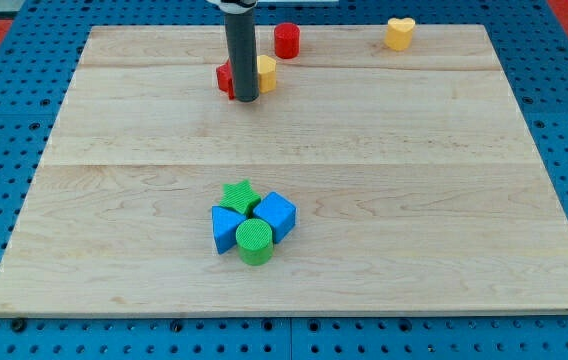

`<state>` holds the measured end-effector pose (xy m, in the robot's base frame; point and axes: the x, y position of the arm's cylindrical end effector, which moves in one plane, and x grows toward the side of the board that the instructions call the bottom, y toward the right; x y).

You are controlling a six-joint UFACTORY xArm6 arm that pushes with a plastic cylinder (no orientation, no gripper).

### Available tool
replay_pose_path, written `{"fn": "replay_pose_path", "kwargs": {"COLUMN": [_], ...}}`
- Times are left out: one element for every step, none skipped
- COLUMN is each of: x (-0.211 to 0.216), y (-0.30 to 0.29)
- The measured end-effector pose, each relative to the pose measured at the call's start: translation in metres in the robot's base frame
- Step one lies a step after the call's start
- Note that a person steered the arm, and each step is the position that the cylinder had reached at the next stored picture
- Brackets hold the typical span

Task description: Make a group of red blocks and yellow blocks

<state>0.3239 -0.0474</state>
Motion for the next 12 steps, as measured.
{"fn": "replay_pose_path", "kwargs": {"x": [-0.021, -0.029, -0.01, -0.055, -0.129, -0.131, -0.097, -0.074, -0.074, -0.102, -0.129, -0.13], "y": [0.014, 0.034, 0.093, 0.193, 0.271, 0.238, 0.137, 0.068, 0.055, 0.127, 0.066, -0.001]}}
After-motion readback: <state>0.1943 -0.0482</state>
